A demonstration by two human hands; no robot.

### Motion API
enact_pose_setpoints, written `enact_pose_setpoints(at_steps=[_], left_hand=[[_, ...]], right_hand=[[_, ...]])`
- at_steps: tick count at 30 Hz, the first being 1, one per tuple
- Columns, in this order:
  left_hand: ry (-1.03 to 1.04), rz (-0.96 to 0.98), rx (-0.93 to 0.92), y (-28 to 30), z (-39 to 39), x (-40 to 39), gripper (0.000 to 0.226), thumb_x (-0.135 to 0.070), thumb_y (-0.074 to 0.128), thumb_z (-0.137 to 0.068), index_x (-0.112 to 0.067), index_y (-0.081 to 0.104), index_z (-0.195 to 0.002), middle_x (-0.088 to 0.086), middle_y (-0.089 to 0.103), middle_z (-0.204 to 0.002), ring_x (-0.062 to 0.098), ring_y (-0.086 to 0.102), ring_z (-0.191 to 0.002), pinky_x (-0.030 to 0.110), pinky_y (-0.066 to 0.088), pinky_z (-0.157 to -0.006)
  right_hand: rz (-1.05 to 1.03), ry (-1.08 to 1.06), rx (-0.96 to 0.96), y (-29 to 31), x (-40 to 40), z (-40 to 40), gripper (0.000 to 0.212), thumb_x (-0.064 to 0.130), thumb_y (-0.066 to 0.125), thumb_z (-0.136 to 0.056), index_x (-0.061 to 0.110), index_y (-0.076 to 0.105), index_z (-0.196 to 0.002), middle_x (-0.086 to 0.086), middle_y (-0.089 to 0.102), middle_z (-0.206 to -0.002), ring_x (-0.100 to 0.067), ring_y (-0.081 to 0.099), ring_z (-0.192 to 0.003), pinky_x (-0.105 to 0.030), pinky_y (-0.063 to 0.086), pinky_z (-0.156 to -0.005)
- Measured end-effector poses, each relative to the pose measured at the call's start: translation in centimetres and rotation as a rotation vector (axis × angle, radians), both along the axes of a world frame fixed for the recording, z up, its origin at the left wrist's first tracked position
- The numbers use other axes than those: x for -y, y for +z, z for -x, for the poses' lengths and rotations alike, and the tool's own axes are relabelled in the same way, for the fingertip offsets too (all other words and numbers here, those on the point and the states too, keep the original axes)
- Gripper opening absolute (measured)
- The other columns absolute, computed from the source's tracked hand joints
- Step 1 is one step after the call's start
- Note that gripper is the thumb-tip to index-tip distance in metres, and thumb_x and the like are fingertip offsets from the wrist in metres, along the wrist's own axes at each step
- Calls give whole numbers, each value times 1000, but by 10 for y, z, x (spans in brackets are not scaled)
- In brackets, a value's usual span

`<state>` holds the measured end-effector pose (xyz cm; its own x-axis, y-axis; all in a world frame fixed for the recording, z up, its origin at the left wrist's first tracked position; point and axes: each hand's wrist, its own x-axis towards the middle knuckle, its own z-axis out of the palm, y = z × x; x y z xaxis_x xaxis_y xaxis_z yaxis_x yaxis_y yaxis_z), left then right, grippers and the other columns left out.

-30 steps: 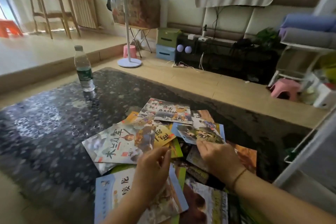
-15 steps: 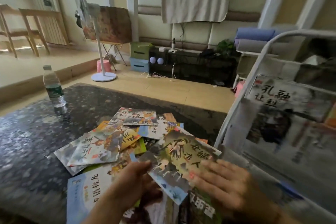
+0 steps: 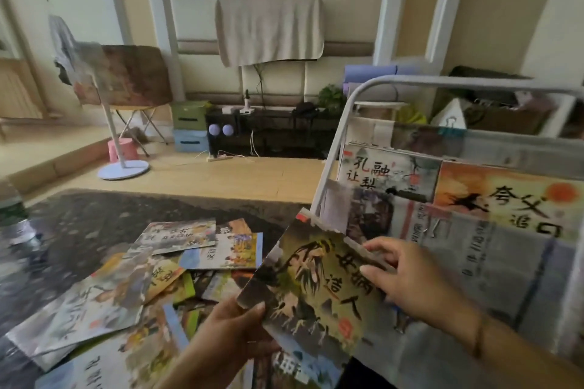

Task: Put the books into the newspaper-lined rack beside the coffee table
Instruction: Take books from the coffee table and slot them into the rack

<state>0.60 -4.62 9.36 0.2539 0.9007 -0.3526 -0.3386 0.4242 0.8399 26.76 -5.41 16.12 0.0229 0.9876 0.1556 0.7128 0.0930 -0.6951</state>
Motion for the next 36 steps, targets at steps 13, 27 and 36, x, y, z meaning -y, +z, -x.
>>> enact_pose_setpoints(at_steps=[13,27,36], left_hand=[[178,-763,-518,79,-92,-53,34,-10,66,-90,-30,57,-116,-14,71,-100,3,68,-97,24,58,-79],[169,-1042,-811,120,-174,-113,76,-25,64,-92,-24,18,-153,-5,32,-150,7,32,-134,23,26,-108],[184,-990,-1128,86,-172,-115,71,-41,55,-92,-27,19,-152,-7,38,-149,15,30,-138,47,20,-116]], right_hand=[[-483,-110,485,108,-20,-35,49,29,63,-91,29,45,-137,3,61,-127,-22,59,-110,-38,51,-89],[-704,-189,773,153,-108,-89,47,28,64,-90,24,49,-134,1,63,-126,-25,60,-110,-43,39,-94],[-858,-303,1066,101,-111,-82,34,23,61,-88,16,61,-121,-5,71,-94,-30,59,-91,-42,38,-82]])
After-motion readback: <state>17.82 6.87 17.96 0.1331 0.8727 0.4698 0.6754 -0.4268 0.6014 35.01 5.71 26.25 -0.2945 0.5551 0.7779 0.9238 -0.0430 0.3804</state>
